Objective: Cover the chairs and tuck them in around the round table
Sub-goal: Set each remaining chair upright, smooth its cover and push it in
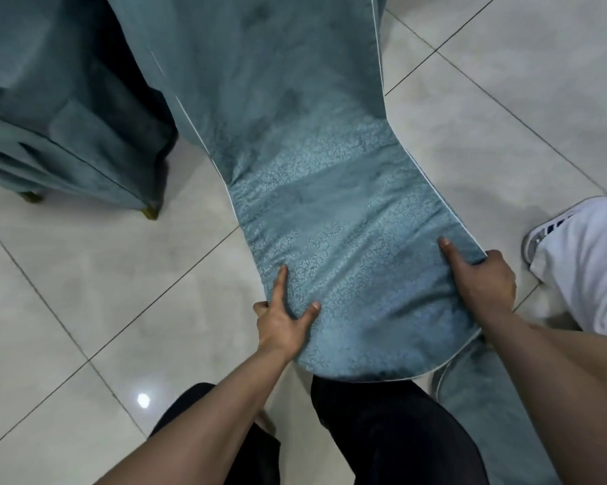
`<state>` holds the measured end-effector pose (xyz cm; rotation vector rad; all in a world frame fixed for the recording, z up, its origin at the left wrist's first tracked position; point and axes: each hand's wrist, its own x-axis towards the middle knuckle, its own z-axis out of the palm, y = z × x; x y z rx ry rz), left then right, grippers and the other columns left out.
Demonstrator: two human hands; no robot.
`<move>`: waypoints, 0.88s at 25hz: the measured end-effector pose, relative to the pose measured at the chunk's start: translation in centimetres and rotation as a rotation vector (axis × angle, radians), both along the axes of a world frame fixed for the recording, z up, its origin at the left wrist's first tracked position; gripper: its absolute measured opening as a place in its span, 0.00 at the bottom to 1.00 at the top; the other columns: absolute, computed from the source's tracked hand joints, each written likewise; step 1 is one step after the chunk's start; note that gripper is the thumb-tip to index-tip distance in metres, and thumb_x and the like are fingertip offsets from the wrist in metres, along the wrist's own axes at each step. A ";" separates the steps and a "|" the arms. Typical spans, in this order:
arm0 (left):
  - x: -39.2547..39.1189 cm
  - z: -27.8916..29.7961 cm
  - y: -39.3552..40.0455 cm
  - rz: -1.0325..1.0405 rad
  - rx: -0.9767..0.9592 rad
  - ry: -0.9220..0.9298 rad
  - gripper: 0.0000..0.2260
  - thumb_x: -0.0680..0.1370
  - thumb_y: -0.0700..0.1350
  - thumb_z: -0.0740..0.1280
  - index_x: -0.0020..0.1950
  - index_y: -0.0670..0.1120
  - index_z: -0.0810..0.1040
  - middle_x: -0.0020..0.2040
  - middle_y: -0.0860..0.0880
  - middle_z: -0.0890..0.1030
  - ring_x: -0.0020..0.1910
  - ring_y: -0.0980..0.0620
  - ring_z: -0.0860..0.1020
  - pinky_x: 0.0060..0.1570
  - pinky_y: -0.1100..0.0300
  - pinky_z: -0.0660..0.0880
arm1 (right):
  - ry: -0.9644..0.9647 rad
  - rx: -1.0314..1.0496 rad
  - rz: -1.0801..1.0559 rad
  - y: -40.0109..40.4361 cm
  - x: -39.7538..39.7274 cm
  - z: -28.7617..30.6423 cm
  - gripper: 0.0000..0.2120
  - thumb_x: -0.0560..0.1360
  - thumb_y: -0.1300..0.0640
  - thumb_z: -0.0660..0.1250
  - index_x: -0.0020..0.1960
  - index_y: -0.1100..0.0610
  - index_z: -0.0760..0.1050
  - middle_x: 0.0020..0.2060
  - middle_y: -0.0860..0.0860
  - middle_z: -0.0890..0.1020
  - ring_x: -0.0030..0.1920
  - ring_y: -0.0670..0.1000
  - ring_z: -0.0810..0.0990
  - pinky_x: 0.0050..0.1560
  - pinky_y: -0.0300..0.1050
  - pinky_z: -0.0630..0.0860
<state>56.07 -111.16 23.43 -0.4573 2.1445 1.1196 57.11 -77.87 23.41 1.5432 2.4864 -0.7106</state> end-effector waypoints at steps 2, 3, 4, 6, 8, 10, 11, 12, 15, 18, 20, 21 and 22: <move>1.0 2.8 -0.5 0.003 0.018 -0.036 0.41 0.72 0.63 0.72 0.76 0.73 0.48 0.59 0.47 0.62 0.67 0.40 0.71 0.71 0.55 0.64 | -0.037 0.031 0.008 -0.4 1.1 3.5 0.51 0.61 0.15 0.57 0.56 0.61 0.74 0.54 0.64 0.80 0.57 0.66 0.78 0.58 0.60 0.76; 1.4 4.1 -0.8 0.002 0.024 -0.052 0.41 0.72 0.64 0.72 0.76 0.73 0.48 0.59 0.46 0.62 0.67 0.40 0.70 0.71 0.55 0.64 | -0.047 0.040 0.020 -0.7 1.5 5.2 0.50 0.61 0.16 0.57 0.56 0.62 0.74 0.54 0.65 0.80 0.57 0.66 0.78 0.58 0.60 0.76; 1.7 5.4 -1.1 -0.002 0.027 -0.068 0.41 0.72 0.64 0.72 0.76 0.73 0.48 0.61 0.45 0.63 0.68 0.41 0.70 0.71 0.55 0.64 | -0.052 0.048 0.026 -0.9 1.9 7.1 0.50 0.62 0.16 0.58 0.56 0.62 0.74 0.54 0.65 0.80 0.57 0.66 0.78 0.58 0.61 0.76; 2.1 8.0 -1.4 -0.004 0.037 -0.093 0.41 0.71 0.65 0.72 0.76 0.73 0.49 0.65 0.42 0.64 0.69 0.41 0.69 0.71 0.54 0.65 | -0.060 0.070 0.033 -1.3 2.4 11.0 0.49 0.62 0.17 0.59 0.57 0.62 0.73 0.54 0.66 0.80 0.58 0.67 0.78 0.58 0.61 0.76; 2.9 10.4 -1.7 0.003 0.051 -0.114 0.40 0.72 0.65 0.72 0.76 0.73 0.50 0.68 0.42 0.65 0.71 0.42 0.68 0.72 0.54 0.65 | -0.076 0.082 0.039 -1.4 2.8 14.8 0.49 0.62 0.18 0.60 0.58 0.63 0.73 0.55 0.66 0.80 0.57 0.67 0.79 0.57 0.61 0.77; 3.9 13.1 -1.9 0.006 0.084 -0.137 0.39 0.72 0.65 0.71 0.76 0.73 0.51 0.70 0.43 0.66 0.72 0.43 0.67 0.72 0.55 0.64 | -0.086 0.090 0.052 -1.5 3.3 18.6 0.50 0.63 0.18 0.61 0.59 0.63 0.73 0.55 0.65 0.80 0.57 0.67 0.79 0.57 0.61 0.78; 4.2 14.3 -2.0 0.012 0.109 -0.147 0.39 0.72 0.65 0.72 0.76 0.72 0.52 0.72 0.44 0.67 0.72 0.44 0.67 0.72 0.55 0.64 | -0.086 0.100 0.053 -1.5 3.5 20.2 0.50 0.63 0.19 0.61 0.59 0.64 0.73 0.54 0.65 0.80 0.56 0.67 0.80 0.56 0.61 0.78; 4.5 15.6 -2.1 0.017 0.137 -0.152 0.40 0.72 0.64 0.72 0.77 0.70 0.53 0.73 0.45 0.67 0.72 0.45 0.68 0.73 0.55 0.63 | -0.095 0.108 0.056 -1.5 3.7 21.8 0.50 0.63 0.19 0.61 0.59 0.64 0.73 0.54 0.65 0.80 0.56 0.67 0.80 0.56 0.60 0.78; 6.2 19.5 -2.4 0.004 0.214 -0.152 0.39 0.73 0.61 0.73 0.78 0.65 0.55 0.74 0.46 0.69 0.72 0.45 0.69 0.74 0.50 0.66 | -0.130 0.092 0.070 -1.5 4.9 25.4 0.50 0.62 0.18 0.60 0.56 0.65 0.74 0.50 0.64 0.81 0.52 0.66 0.81 0.53 0.59 0.79; 9.5 22.5 -3.5 0.028 0.183 -0.117 0.37 0.72 0.60 0.74 0.76 0.64 0.59 0.70 0.44 0.71 0.68 0.46 0.72 0.72 0.51 0.68 | -0.182 0.032 0.058 -2.2 7.8 27.3 0.52 0.58 0.15 0.58 0.51 0.65 0.77 0.45 0.63 0.82 0.47 0.64 0.82 0.48 0.54 0.80; 11.3 23.8 -4.5 0.056 0.130 -0.089 0.35 0.72 0.61 0.74 0.74 0.65 0.61 0.65 0.44 0.73 0.61 0.50 0.72 0.70 0.56 0.68 | -0.193 -0.010 0.047 -3.2 9.9 27.3 0.55 0.56 0.16 0.59 0.53 0.67 0.77 0.45 0.64 0.81 0.49 0.65 0.82 0.47 0.52 0.77; 11.6 24.2 -4.8 0.052 0.116 -0.080 0.34 0.72 0.62 0.73 0.74 0.66 0.62 0.64 0.45 0.73 0.59 0.51 0.70 0.69 0.58 0.67 | -0.170 -0.028 0.006 -3.7 10.5 27.2 0.57 0.56 0.17 0.61 0.56 0.70 0.75 0.48 0.67 0.81 0.51 0.66 0.81 0.49 0.54 0.77; 11.6 24.4 -5.0 0.045 0.116 -0.078 0.33 0.73 0.62 0.73 0.73 0.66 0.62 0.63 0.45 0.73 0.58 0.52 0.68 0.68 0.58 0.67 | -0.166 -0.033 -0.028 -4.1 10.9 27.1 0.59 0.56 0.19 0.64 0.60 0.72 0.72 0.52 0.69 0.80 0.53 0.67 0.80 0.51 0.56 0.77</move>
